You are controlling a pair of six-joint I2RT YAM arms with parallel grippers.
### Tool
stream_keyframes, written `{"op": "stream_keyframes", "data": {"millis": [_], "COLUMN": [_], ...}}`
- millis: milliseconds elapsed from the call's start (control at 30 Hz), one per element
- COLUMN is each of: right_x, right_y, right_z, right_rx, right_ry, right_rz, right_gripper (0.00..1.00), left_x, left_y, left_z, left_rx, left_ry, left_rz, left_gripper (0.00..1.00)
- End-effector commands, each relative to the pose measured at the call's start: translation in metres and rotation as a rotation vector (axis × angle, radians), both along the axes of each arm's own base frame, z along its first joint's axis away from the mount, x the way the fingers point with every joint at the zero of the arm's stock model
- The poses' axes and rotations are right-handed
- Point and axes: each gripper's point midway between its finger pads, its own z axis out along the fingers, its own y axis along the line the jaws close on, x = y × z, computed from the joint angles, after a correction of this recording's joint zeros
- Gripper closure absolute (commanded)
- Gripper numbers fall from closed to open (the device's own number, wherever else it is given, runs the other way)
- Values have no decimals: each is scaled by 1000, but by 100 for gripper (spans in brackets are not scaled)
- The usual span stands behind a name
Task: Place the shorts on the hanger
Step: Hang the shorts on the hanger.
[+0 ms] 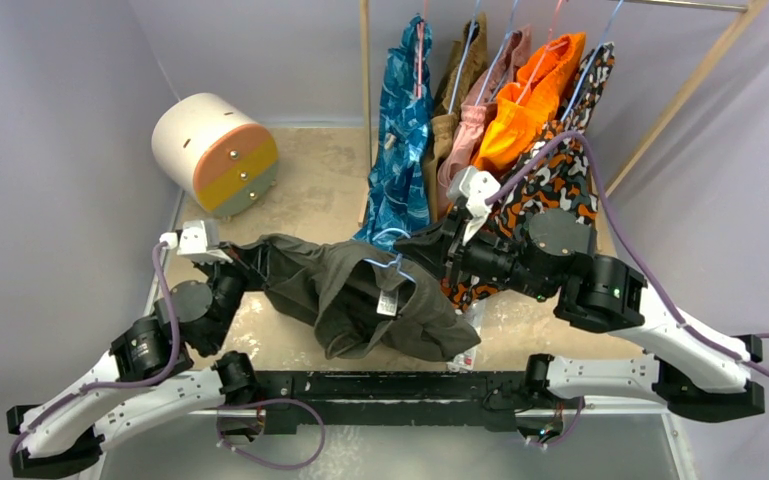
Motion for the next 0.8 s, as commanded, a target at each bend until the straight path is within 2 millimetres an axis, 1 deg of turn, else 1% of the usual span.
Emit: {"op": "stream_keyframes", "data": {"millis": [0,100,200,267,367,400,467,533,633,767], "right_x": [-1,3,1,0,0,1,2,6,12,20], "right_y": [6,5,2,0,-1,-2,-3,-6,-9,-12], "right_z": [14,14,19,21,21,21,21,22,21,20], "right_rx": [33,30,52,61,63,66,69,76,79,71], "right_ry": [-13,-22,-30,-33,-33,-34,-33,-32,-26,-20], "right_rz": [19,0,1,4,-3,-5,-17,-41,-87,-135], "right_gripper": [100,100,100,100,100,100,100,100,100,100], "left_x": [3,4,6,8,9,9,8,6,1,-8], "left_y": [17,28,40,40,33,30,25,22,17,7], "left_z": [39,50,47,42,35,34,34,39,49,65], "left_rx": [-92,-119,-110,-78,-29,-17,-9,-13,-4,11], "left_ry": [-52,-61,-42,-23,6,11,15,12,7,-3], "left_rz": [92,151,232,250,230,216,180,145,79,-33], "left_gripper": [100,100,100,100,100,95,69,49,40,33]}}
